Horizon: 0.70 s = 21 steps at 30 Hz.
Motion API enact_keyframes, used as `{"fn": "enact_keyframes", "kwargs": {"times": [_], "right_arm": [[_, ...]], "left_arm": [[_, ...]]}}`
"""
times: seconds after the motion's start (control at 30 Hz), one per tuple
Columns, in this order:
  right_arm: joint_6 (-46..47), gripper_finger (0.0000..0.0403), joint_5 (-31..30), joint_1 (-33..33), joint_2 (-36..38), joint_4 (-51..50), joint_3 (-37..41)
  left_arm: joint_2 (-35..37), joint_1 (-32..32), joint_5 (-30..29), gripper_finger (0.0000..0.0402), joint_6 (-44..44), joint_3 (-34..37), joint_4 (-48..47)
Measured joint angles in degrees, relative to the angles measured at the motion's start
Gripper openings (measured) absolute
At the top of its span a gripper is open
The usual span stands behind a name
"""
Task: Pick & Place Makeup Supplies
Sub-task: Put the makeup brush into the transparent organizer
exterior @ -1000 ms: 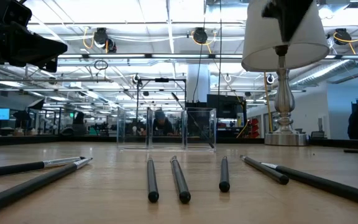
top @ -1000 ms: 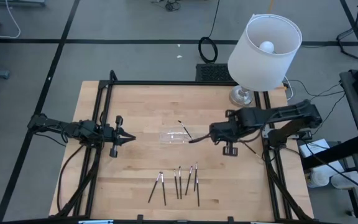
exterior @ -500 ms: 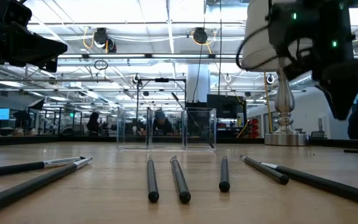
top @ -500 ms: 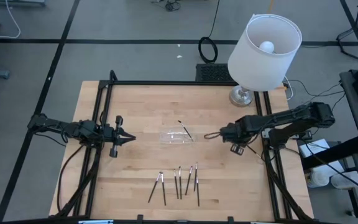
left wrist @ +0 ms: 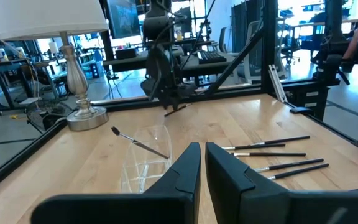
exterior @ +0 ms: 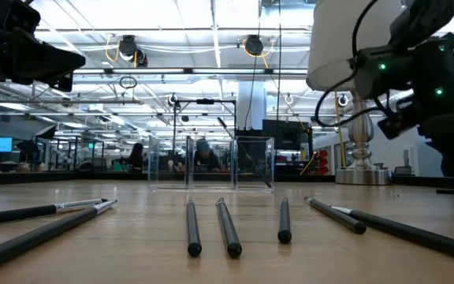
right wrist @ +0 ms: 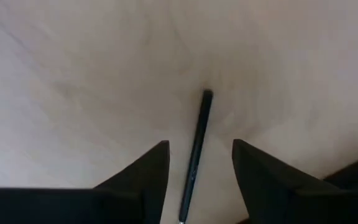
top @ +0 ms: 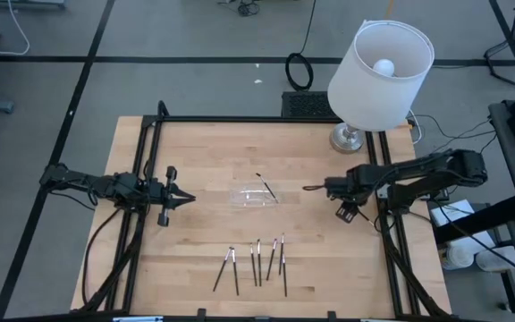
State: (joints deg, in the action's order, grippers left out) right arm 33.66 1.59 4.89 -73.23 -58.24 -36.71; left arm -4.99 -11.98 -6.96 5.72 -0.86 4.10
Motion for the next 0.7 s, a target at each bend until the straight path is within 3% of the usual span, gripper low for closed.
{"fn": "enact_keyframes", "kwargs": {"times": [0.3,0.57,0.7], "right_arm": [[-2.1,0.0124,4.9,-0.1,0.2,9.1,5.5],[-6.8,0.0011,6.6,-0.3,0.1,11.7,5.9],[-7.2,0.0014,6.0,-2.6,0.1,13.0,5.9]], "left_arm": [[0.0,0.0,0.0,0.0031,0.0,0.0,0.0],[0.0,0.0,0.0,0.0031,0.0,0.0,0.0],[0.0,0.0,0.0,0.0031,0.0,0.0,0.0]]}}
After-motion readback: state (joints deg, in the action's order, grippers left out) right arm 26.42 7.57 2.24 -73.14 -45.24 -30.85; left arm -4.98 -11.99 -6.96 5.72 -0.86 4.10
